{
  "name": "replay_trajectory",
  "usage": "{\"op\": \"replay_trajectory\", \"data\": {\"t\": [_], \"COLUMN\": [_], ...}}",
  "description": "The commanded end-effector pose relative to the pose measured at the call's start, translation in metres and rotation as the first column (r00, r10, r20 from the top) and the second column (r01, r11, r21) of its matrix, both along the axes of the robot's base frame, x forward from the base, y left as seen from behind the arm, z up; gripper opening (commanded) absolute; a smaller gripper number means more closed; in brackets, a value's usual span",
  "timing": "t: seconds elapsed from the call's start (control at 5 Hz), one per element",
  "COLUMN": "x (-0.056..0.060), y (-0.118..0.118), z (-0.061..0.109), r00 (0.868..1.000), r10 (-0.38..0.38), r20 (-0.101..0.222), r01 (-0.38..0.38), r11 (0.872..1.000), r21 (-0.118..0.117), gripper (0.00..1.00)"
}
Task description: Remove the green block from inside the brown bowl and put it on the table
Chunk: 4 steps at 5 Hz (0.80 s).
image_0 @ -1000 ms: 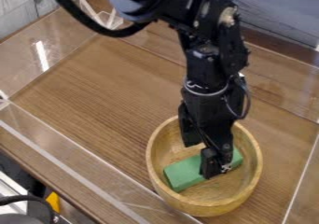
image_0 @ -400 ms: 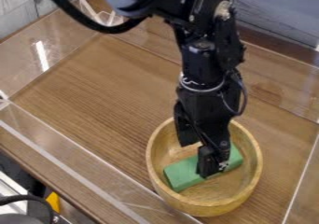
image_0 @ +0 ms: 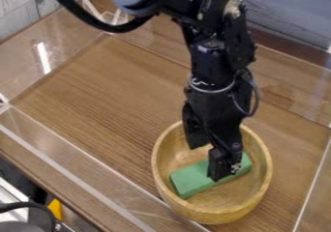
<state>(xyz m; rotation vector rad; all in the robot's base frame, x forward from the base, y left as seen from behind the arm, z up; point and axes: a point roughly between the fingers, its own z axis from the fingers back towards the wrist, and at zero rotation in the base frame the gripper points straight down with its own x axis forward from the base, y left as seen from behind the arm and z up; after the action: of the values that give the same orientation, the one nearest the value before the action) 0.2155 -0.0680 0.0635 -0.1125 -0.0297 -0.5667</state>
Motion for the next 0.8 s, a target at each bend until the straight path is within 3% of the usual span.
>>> {"op": "replay_trajectory", "data": {"t": [0.0,0.6], "x": [0.011,0.009], "y": [-0.004,-0.004], "z": [0.010,-0.004], "r00": [0.998,0.999], "r10": [0.002,0.004], "r20": [0.060,0.054], "r01": [-0.001,-0.003], "r11": [1.000,1.000], "r21": [-0.017,-0.012], "gripper": [1.00,1.00]}}
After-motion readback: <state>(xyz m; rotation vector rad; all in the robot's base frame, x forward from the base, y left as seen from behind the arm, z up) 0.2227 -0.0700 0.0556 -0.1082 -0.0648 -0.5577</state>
